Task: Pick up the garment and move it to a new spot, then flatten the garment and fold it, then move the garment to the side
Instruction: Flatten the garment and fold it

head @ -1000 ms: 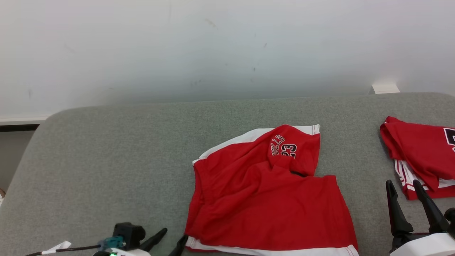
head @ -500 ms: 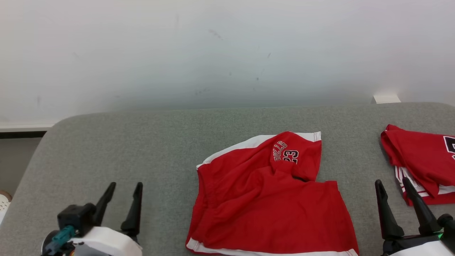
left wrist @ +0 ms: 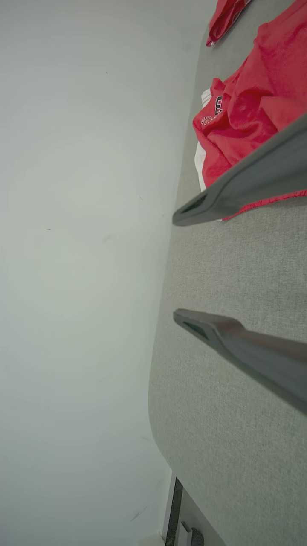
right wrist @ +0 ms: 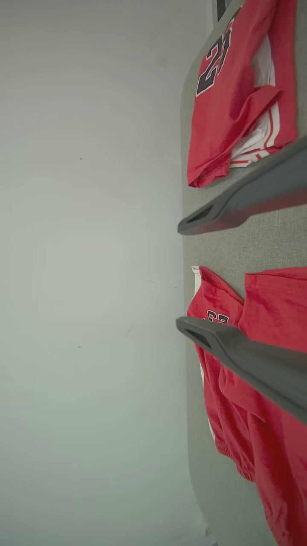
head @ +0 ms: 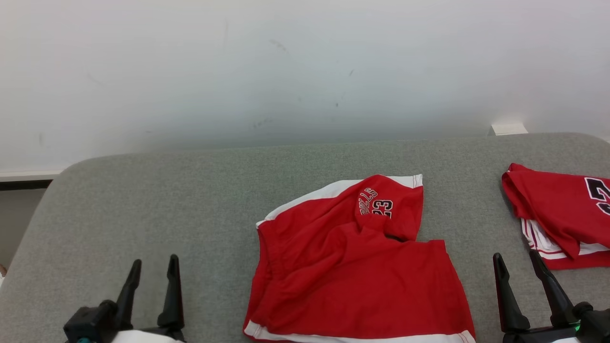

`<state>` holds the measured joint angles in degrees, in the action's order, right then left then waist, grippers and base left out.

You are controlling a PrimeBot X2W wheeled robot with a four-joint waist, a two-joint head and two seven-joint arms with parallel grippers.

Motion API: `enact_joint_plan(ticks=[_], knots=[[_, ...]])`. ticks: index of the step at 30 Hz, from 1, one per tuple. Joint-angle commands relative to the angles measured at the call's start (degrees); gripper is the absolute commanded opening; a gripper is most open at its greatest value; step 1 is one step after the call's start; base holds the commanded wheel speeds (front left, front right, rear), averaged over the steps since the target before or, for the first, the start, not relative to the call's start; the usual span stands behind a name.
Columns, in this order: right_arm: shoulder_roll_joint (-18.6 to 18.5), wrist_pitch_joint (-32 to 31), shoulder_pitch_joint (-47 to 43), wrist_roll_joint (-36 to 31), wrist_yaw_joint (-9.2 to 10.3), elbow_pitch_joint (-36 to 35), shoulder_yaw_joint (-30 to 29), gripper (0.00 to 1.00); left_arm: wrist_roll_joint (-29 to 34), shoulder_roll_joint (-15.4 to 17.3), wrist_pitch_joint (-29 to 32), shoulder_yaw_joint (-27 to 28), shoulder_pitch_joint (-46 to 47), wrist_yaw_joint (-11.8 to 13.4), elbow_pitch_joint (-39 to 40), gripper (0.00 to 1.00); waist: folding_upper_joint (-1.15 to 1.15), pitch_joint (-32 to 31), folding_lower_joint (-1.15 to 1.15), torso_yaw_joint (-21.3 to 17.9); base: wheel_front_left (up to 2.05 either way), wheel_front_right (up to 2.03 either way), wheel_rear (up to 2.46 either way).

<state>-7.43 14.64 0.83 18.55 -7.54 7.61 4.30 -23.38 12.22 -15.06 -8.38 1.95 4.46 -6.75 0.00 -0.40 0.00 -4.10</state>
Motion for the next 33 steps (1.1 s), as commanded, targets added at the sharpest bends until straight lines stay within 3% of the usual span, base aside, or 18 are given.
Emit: enact_joint_plan(ticks=[1,13,27,33], knots=[[-0.07,0.24,-0.62,-0.39,0.12,0.38,-0.03,1.00,1.83,-1.32,-0.08,1.31,-1.27,-1.23,-0.35,1.00,0.00,-0.04,0.00,0.04,0.00,0.00,0.00],[-0.37,0.50,0.58,0.35,0.12,0.78,-0.39,1.00,8.63,-6.43,-0.09,7.08,-0.42,-7.88,-2.52,1.00,0.00,-0.48,0.00,0.79,0.00,0.00,0.00],[-1.12,0.55,-0.07,0.37,0.13,0.09,-0.93,1.00,11.47,-8.15,-0.09,9.30,0.41,-10.23,-3.72,1.00,0.00,-0.69,0.00,0.79,0.00,0.00,0.00],[-3.00,0.38,-0.62,1.12,0.13,-0.87,-2.28,1.00,11.06,-8.16,-0.09,7.21,0.16,-11.32,-4.48,1.00,0.00,-0.69,0.00,1.00,0.00,0.00,0.00]])
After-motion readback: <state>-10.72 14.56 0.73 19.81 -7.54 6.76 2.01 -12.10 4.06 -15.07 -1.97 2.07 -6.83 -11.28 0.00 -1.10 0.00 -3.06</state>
